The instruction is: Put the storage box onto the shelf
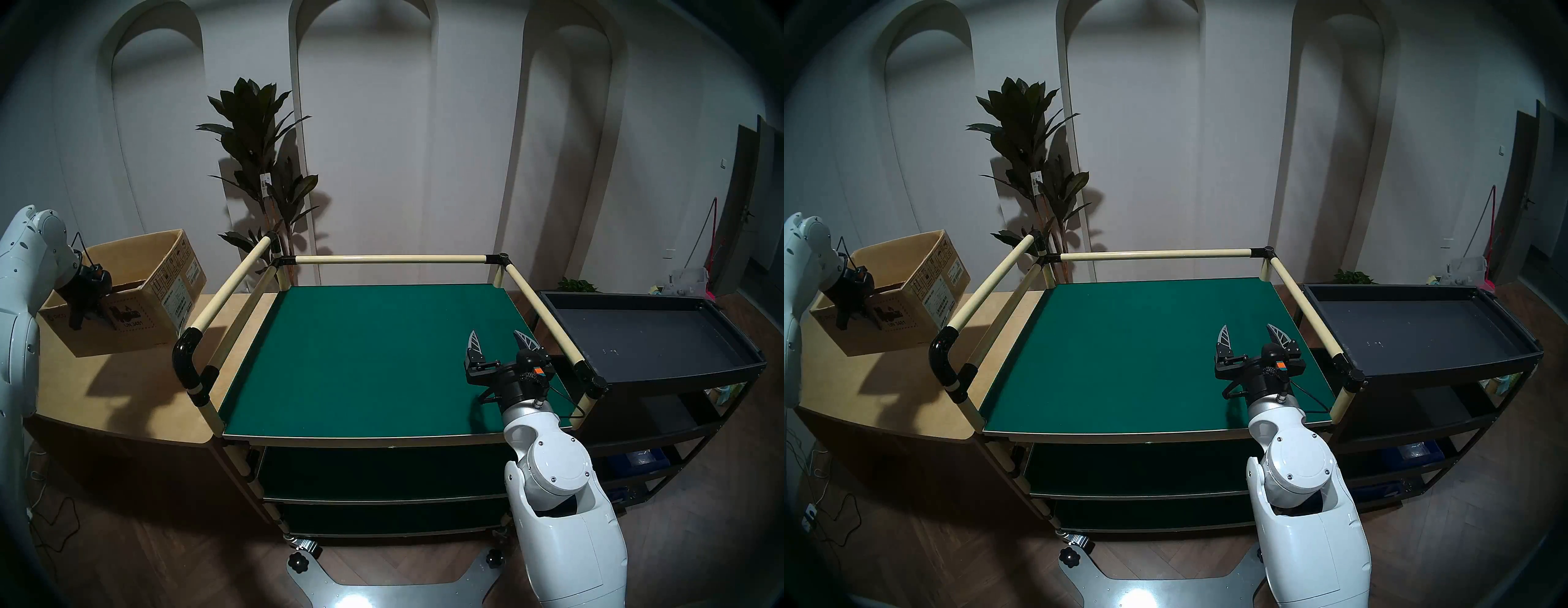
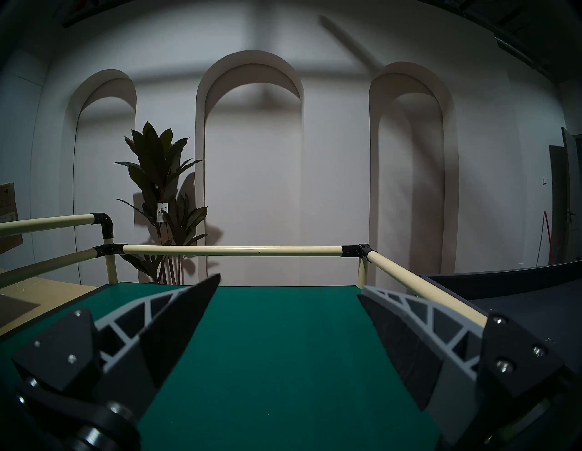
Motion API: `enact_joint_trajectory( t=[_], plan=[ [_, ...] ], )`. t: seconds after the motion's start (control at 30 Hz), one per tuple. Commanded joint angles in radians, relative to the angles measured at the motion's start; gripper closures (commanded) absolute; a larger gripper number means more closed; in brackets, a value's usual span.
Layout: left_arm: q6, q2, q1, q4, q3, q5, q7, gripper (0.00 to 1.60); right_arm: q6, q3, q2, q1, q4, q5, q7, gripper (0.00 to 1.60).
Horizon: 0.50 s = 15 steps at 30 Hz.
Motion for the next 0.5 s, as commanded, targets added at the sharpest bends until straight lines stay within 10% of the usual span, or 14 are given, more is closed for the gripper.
enact_joint_trajectory(
  t=[0.0,0.47],
  plan=[
    [0.010,-0.003,-0.097,-0.045,-0.009,0.000,-0.091,1.60,-0.007,0.001,-0.001,0.005,-0.024,0.001,-0.001,0.00],
    [0.015,-0.013,-0.169,-0.032,0.021,0.044,-0.093,1.60,-0.007,0.001,-0.001,0.006,-0.024,0.001,-0.001,0.00]
  ],
)
